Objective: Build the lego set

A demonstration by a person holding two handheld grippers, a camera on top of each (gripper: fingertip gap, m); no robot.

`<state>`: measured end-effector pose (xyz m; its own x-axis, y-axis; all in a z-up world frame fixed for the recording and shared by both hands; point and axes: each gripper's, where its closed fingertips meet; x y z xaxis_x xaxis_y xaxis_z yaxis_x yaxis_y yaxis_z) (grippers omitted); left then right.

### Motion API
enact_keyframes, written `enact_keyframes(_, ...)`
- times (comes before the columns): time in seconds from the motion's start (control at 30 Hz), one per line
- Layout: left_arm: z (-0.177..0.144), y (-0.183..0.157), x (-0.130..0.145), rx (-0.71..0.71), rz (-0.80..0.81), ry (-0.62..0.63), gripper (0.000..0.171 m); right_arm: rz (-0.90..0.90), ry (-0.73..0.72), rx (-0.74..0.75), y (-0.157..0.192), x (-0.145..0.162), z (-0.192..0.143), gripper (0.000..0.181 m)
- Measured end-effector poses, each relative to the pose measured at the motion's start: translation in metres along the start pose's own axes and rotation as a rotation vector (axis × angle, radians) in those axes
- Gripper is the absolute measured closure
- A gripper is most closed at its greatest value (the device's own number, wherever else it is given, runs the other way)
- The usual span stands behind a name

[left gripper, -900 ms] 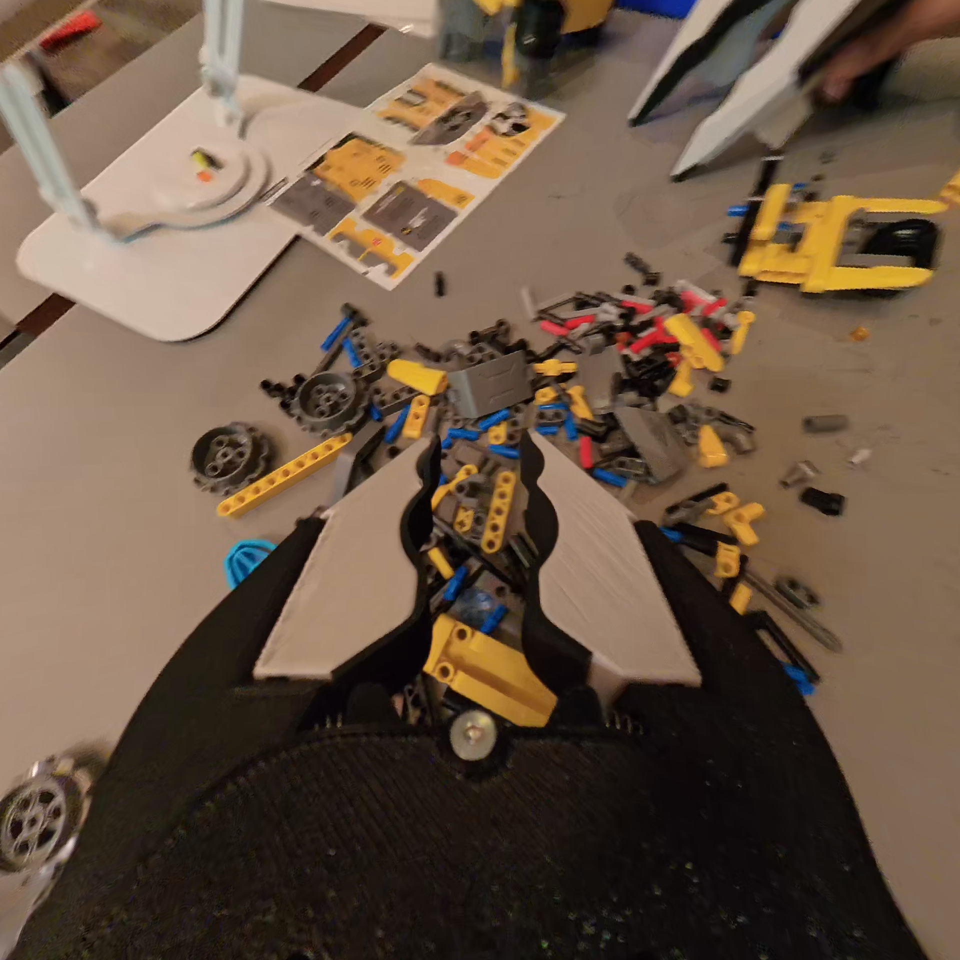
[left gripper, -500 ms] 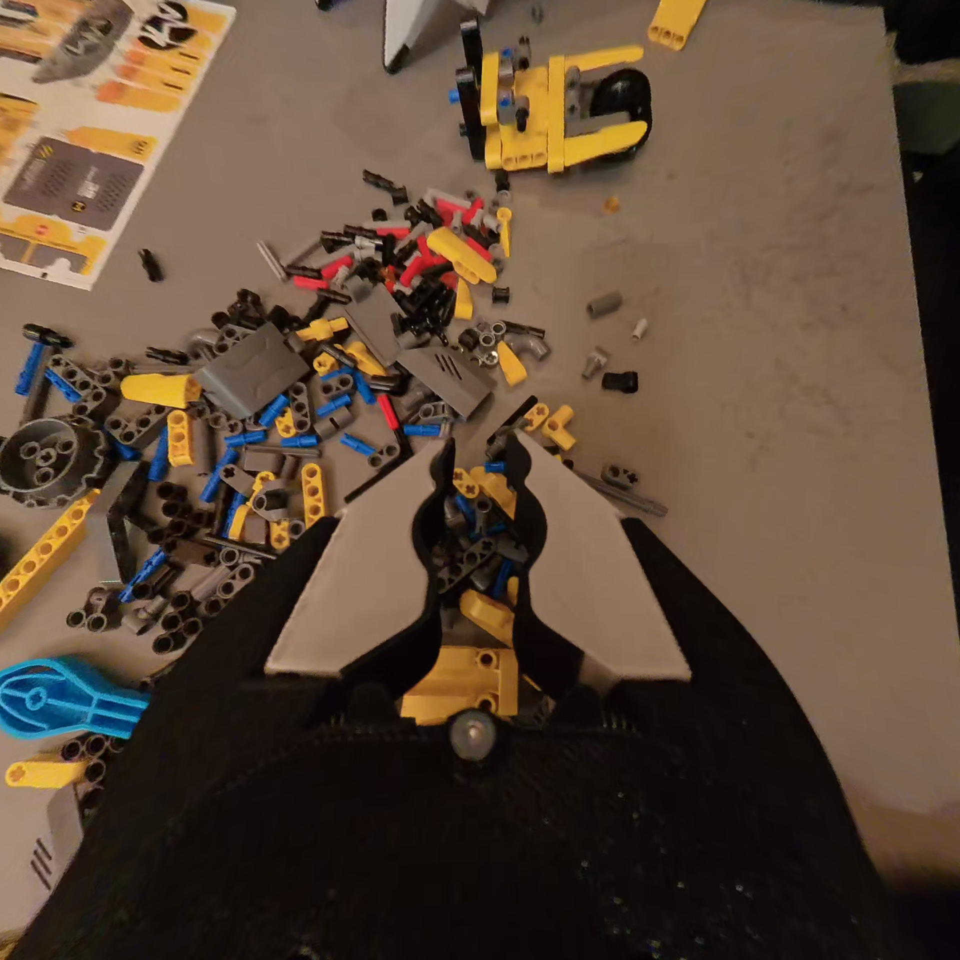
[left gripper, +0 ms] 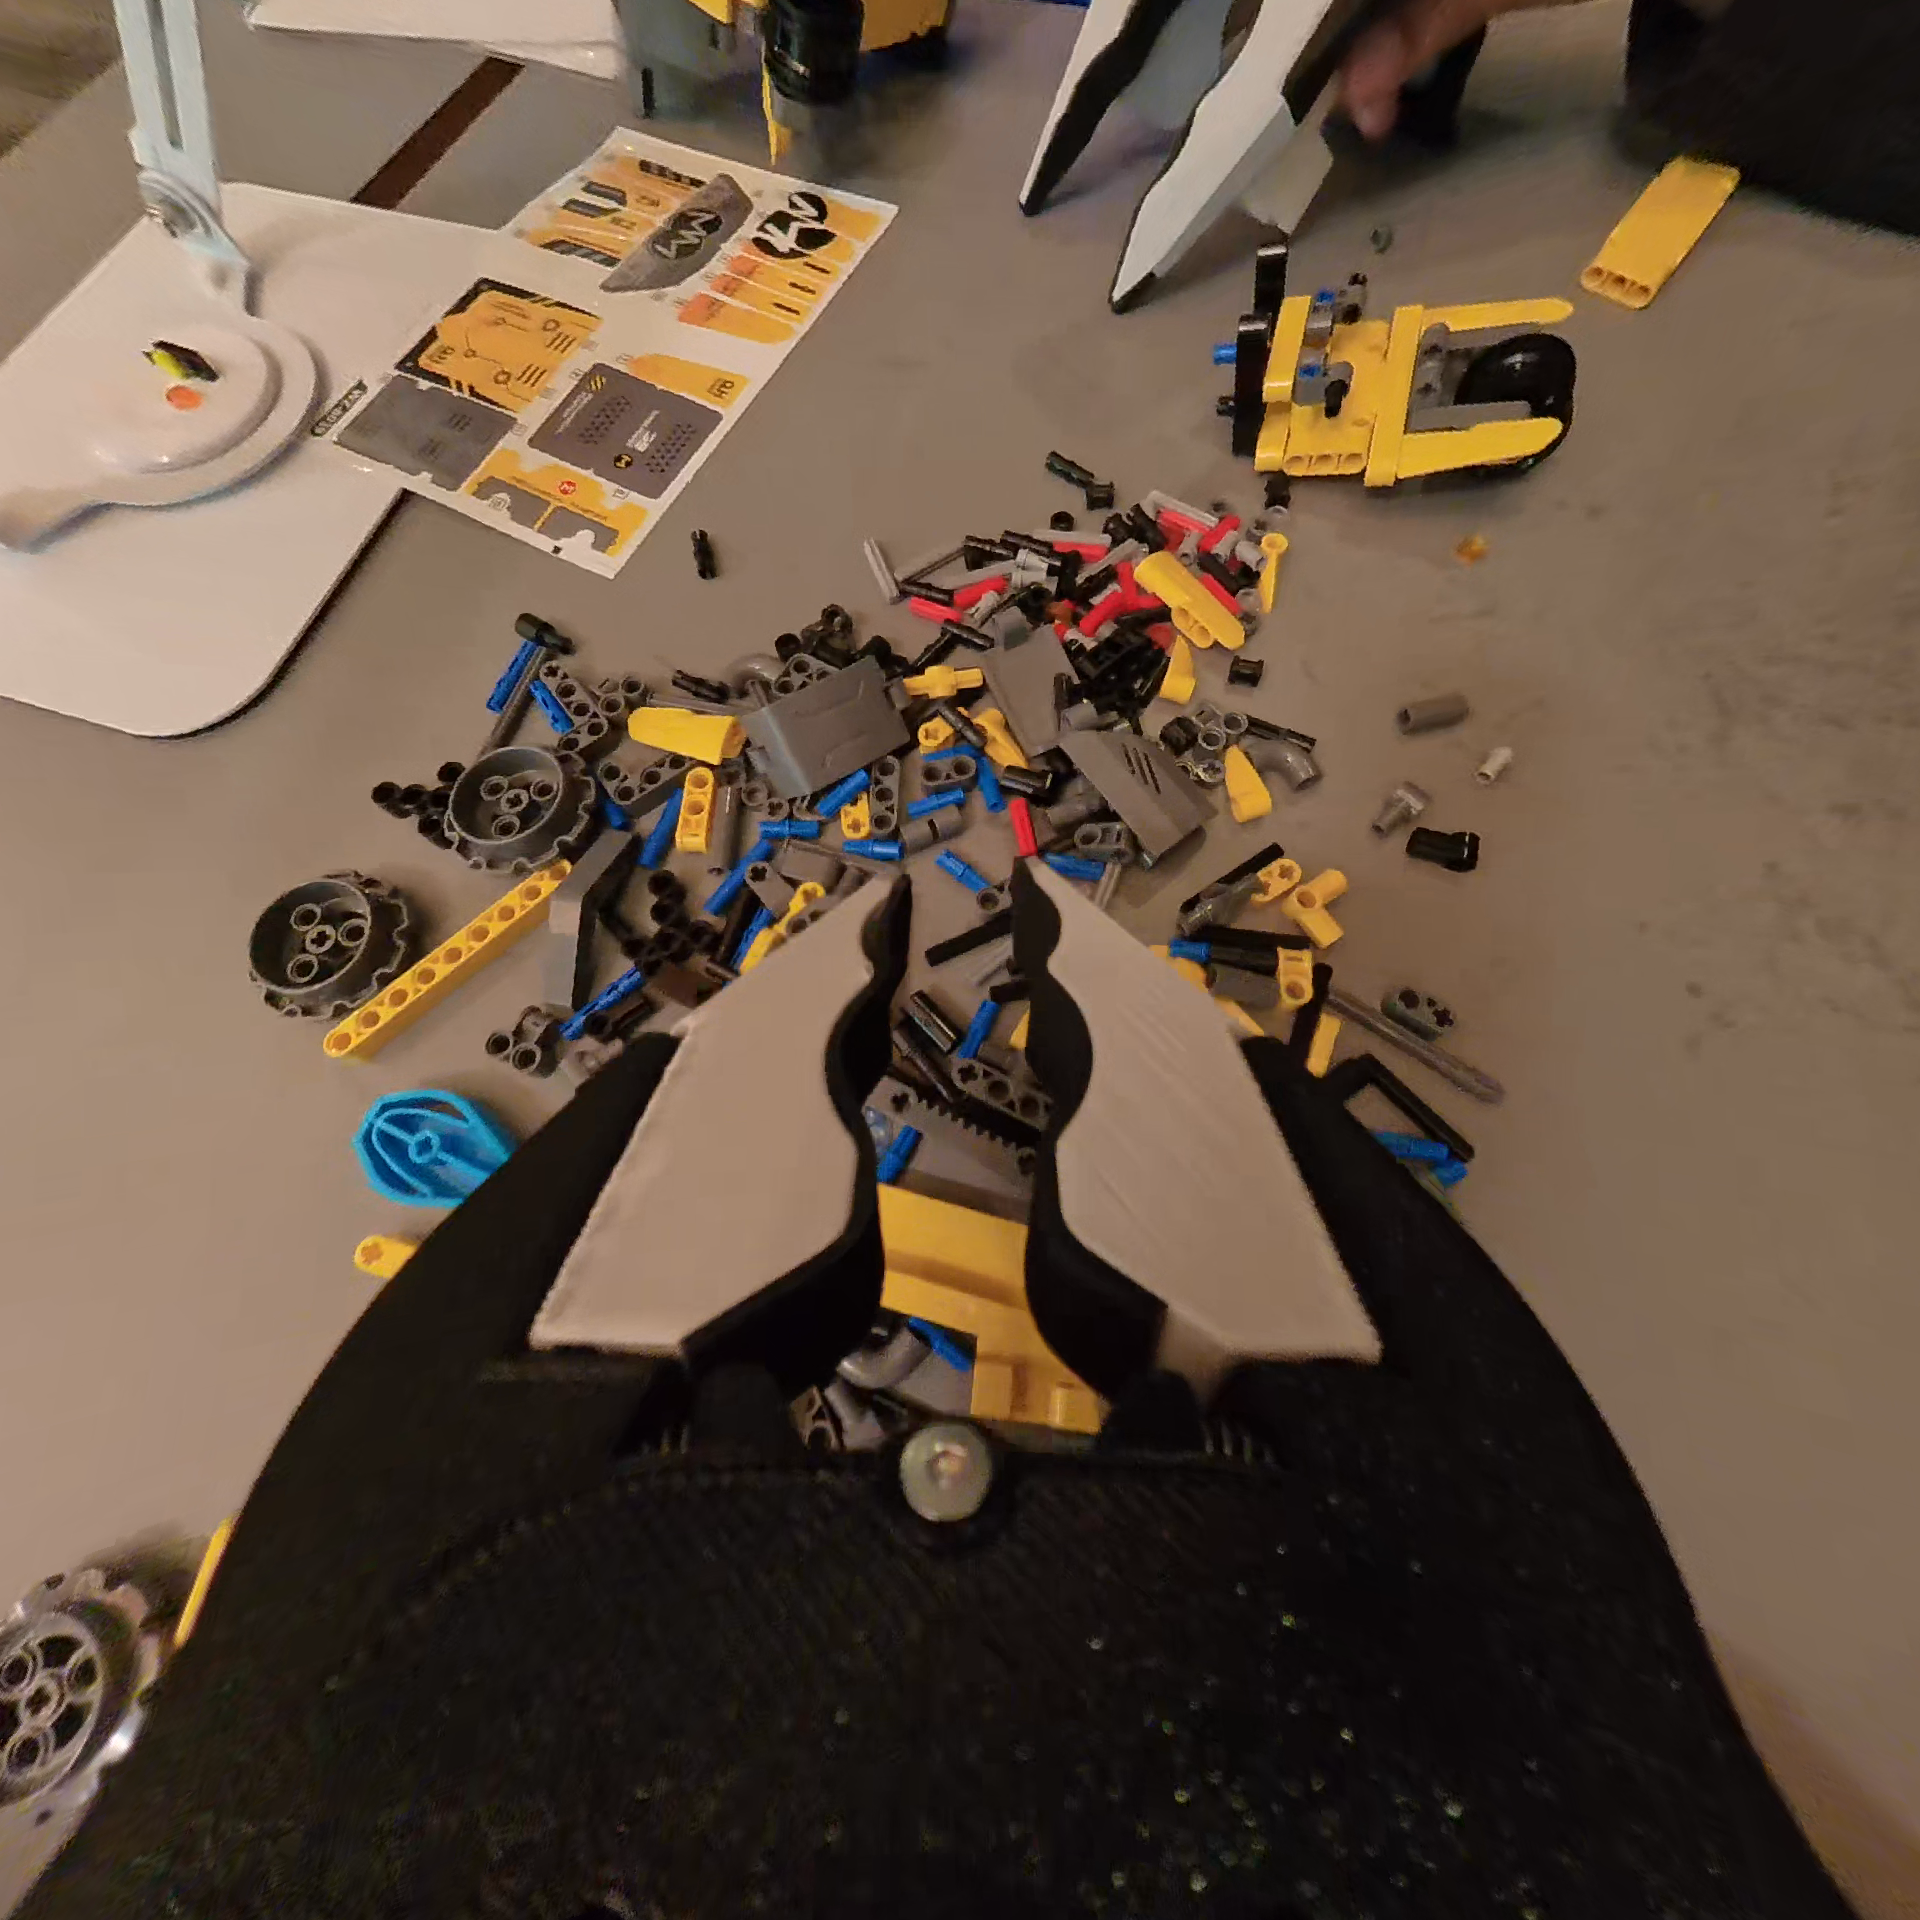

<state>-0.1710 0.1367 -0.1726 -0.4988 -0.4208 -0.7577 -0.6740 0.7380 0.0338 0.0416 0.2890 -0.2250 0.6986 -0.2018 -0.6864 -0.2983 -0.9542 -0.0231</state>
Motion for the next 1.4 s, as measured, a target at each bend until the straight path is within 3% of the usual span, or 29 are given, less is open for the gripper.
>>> enact_keyframes(0.43, -0.028, 0.018, 0.026, -0.045, -0.05, 0.008, 0.164, 0.001, 0.0, -0.001, 0.0, 0.0, 0.0, 0.125)
enact_keyframes(0.83, -0.021, 0.026, 0.044, -0.084, -0.077, 0.08, 0.157, 0.001, 0.0, -0.001, 0.0, 0.0, 0.0, 0.125)
enact_keyframes(1.13, -0.001, 0.01, 0.05, -0.024, -0.051, 0.131, 0.153, 0.0, 0.0, 0.0, 0.0, 0.0, 0.0, 0.125)
enact_keyframes(1.4, -0.019, 0.047, 0.053, -0.19, -0.14, 0.112, 0.154, 0.0, 0.0, 0.0, 0.0, 0.0, 0.0, 0.125)
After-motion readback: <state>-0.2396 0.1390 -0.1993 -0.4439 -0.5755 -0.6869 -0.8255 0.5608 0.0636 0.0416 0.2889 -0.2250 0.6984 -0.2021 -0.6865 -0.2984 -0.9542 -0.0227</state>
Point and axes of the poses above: each gripper's, where its closed fingertips meet, z out along the fingers, x out of its underside, y = z × x across the jaws, and after that the axes turned 3 degrees about y, right-handed
